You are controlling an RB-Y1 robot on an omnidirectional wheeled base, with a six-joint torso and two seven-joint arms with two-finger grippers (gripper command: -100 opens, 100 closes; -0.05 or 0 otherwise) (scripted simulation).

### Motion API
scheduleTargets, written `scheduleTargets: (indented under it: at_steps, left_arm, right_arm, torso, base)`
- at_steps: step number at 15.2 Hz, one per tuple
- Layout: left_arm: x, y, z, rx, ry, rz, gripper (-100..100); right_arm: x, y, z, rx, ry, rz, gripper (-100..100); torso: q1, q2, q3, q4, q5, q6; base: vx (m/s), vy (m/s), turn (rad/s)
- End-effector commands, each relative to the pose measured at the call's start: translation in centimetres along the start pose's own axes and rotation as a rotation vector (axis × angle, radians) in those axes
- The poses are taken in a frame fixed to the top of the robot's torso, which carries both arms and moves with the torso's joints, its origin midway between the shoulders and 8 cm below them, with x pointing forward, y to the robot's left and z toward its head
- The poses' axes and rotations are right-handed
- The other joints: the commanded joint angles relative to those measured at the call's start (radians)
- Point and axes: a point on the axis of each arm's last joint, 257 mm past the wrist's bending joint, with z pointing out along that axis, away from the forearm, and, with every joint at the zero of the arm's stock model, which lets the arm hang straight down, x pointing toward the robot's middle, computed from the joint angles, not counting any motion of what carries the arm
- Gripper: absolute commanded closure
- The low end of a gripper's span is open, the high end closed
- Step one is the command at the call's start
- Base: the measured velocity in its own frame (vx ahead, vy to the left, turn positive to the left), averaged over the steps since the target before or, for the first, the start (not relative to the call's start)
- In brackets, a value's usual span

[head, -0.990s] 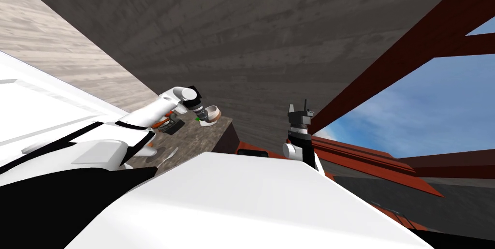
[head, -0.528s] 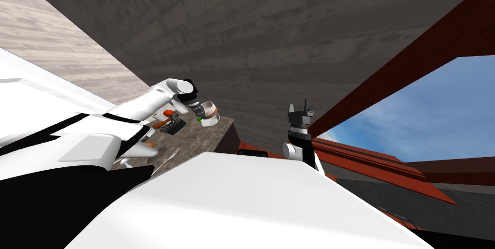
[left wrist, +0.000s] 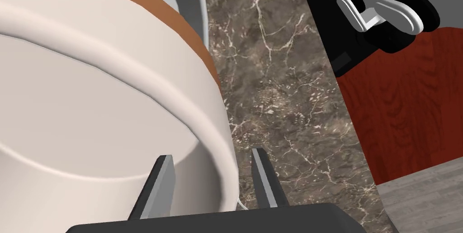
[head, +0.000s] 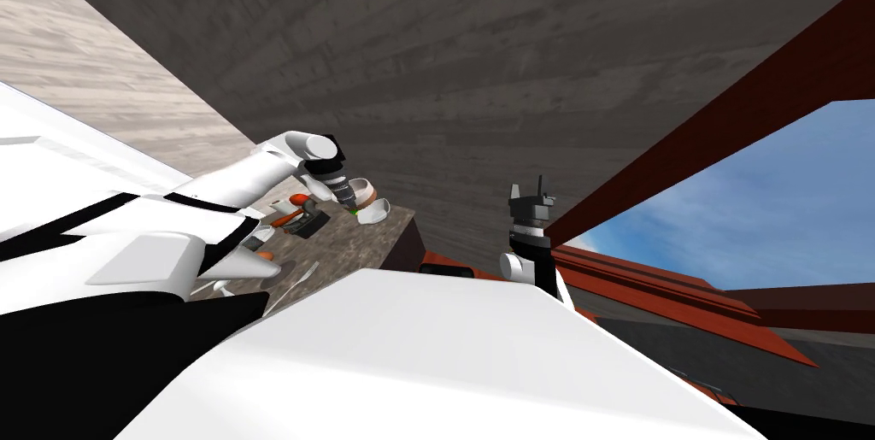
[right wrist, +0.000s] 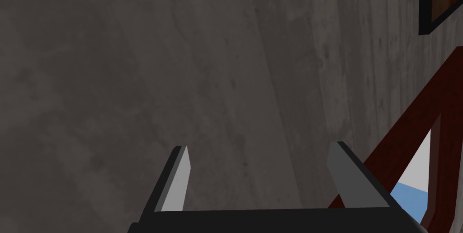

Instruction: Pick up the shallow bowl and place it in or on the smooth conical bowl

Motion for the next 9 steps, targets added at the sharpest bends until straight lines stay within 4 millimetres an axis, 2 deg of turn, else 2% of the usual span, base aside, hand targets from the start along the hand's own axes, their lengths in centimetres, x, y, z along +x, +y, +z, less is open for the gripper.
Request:
scheduleTargets:
  at_steps: [1,4,5,6,9]
  left_arm:
    - [0.0,0.0,0.0,0.000,0.000,0.000,-100]
    - [0.0,0.0,0.0,0.000,0.000,0.000,-100]
    - [-0.3,0.4,-1.8,0.010,0.005,-0.002,-100]
    - [-0.5,0.6,-2.6,0.015,0.007,-0.003,-100]
    - [-1.0,1.1,-4.2,0.025,0.010,-0.005,-100]
  right_arm:
    - [0.0,0.0,0.0,0.000,0.000,0.000,0]
    - [0.0,0.0,0.0,0.000,0.000,0.000,0]
    - [0.0,0.0,0.0,0.000,0.000,0.000,0]
    - [0.0,0.0,0.0,0.000,0.000,0.000,0]
    - [0.0,0.0,0.0,0.000,0.000,0.000,0]
  torso:
    - [0.000,0.000,0.000,0.000,0.000,0.000]
    - [0.000,0.000,0.000,0.000,0.000,0.000]
    - [0.000,0.000,0.000,0.000,0.000,0.000]
    - [0.000,0.000,0.000,0.000,0.000,0.000]
    - [0.000,0.001,0.001,0.000,0.000,0.000]
  base:
    - [0.000,0.000,0.000]
    - [0.000,0.000,0.000]
    - [-0.003,0.007,0.009]
    - [-0.007,0.015,0.016]
    - [-0.009,0.018,0.007]
